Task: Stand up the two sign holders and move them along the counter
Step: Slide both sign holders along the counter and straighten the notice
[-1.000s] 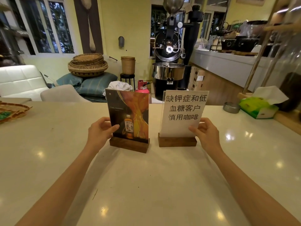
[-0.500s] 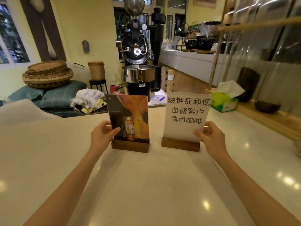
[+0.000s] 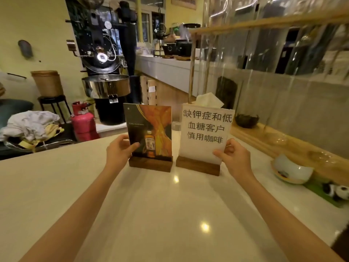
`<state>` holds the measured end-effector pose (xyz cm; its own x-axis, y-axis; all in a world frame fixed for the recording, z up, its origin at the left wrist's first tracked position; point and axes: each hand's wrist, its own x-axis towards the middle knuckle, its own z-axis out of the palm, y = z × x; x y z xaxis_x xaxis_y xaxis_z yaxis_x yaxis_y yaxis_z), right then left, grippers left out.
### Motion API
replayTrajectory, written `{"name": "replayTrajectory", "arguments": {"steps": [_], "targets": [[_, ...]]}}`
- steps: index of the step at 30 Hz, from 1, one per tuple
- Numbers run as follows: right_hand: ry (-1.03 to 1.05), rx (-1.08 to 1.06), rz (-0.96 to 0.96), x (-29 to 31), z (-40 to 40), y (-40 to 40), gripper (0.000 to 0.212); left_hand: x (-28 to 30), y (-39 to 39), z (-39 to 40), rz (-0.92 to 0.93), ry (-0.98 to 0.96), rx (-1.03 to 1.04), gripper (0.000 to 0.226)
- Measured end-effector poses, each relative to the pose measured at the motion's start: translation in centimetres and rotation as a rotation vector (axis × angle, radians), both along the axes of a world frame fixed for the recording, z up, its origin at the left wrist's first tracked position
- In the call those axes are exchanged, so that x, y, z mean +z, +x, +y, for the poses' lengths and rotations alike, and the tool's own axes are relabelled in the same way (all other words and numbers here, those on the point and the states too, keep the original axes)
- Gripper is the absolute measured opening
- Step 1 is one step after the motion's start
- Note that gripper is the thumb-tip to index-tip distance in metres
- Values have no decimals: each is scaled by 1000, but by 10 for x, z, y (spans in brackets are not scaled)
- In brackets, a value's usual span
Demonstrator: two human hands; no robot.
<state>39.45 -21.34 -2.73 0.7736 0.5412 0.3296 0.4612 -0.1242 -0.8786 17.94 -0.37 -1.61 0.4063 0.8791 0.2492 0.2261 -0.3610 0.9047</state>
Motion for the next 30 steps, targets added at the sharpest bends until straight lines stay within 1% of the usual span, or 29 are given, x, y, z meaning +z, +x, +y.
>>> {"name": "replayTrajectory", "arguments": {"steps": [3, 6, 12, 16, 22, 26, 30], "targets": [[-41, -64, -18, 4, -8, 25, 23, -1, 37, 2, 9, -6, -39, 38], [-61, -108, 5, 8, -17, 47, 25, -3, 71, 3, 15, -16, -69, 40], [-58, -199, 39, 14, -36, 80, 31, -5, 137, -2, 9, -28, -148, 39], [-63, -248, 53, 14, -45, 96, 30, -6, 177, -2, 25, -20, -207, 43], [-39, -304, 78, 14, -57, 114, 26, -8, 224, -4, 29, -8, -274, 45], [-36, -336, 71, 17, -61, 120, 28, -9, 249, -6, 28, 10, -298, 46], [-23, -352, 85, 15, -65, 126, 26, -9, 270, -6, 26, -21, -358, 45]]}}
